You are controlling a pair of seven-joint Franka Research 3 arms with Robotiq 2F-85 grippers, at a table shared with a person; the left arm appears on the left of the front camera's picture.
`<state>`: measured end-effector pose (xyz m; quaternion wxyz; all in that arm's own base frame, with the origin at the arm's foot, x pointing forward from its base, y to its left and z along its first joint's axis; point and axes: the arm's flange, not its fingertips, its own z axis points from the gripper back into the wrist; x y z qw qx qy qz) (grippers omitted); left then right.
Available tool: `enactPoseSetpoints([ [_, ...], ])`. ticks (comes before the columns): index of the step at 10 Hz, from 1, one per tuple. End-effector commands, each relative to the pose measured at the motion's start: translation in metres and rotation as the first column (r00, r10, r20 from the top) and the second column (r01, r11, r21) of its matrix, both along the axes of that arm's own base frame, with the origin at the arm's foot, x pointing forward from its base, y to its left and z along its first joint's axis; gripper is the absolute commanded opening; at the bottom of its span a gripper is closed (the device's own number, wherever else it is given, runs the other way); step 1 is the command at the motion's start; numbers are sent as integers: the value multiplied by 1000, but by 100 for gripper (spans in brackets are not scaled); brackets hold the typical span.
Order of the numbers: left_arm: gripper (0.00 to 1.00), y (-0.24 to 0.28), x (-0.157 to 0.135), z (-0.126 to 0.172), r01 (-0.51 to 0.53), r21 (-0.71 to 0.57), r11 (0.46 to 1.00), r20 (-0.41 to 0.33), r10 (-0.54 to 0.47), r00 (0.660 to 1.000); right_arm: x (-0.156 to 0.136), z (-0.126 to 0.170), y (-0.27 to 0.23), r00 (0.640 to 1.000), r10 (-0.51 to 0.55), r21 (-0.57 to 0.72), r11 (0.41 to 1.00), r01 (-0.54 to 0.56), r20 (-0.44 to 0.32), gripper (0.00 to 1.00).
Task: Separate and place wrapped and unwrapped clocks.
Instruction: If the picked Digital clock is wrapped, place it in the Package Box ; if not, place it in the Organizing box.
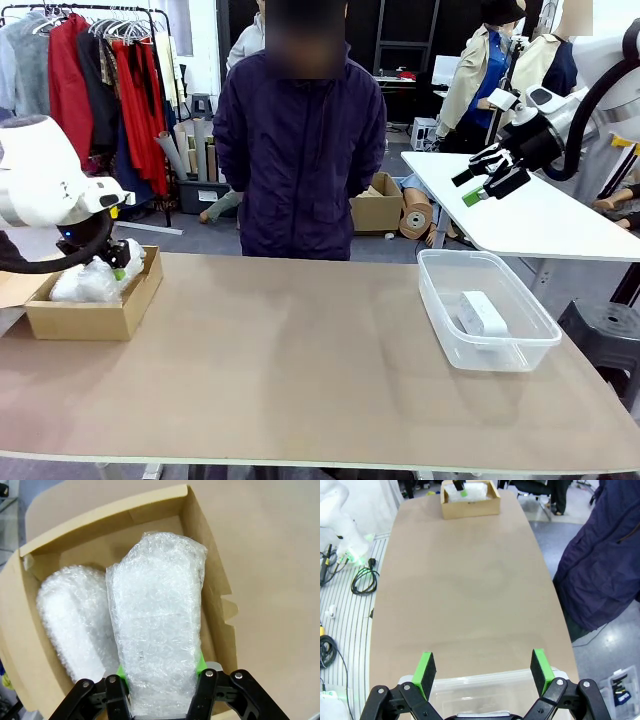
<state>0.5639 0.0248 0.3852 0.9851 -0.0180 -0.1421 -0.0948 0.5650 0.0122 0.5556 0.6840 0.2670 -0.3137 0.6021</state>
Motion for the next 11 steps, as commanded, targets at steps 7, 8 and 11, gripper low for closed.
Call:
enactPoseSetpoints([
  [7,0,0,1,-29,38,-37,999,-45,-40,998,-1,1,1,1000,5,-1,1000,-5,3,100],
  [8,19,0,1,-30,34,-45,998,-51,-37,998,-1,1,1,1000,5,-1,1000,-5,3,100],
  [11,77,-1,1,-30,30,-51,998,-51,-33,998,-1,1,1,1000,5,-1,1000,-5,3,100],
])
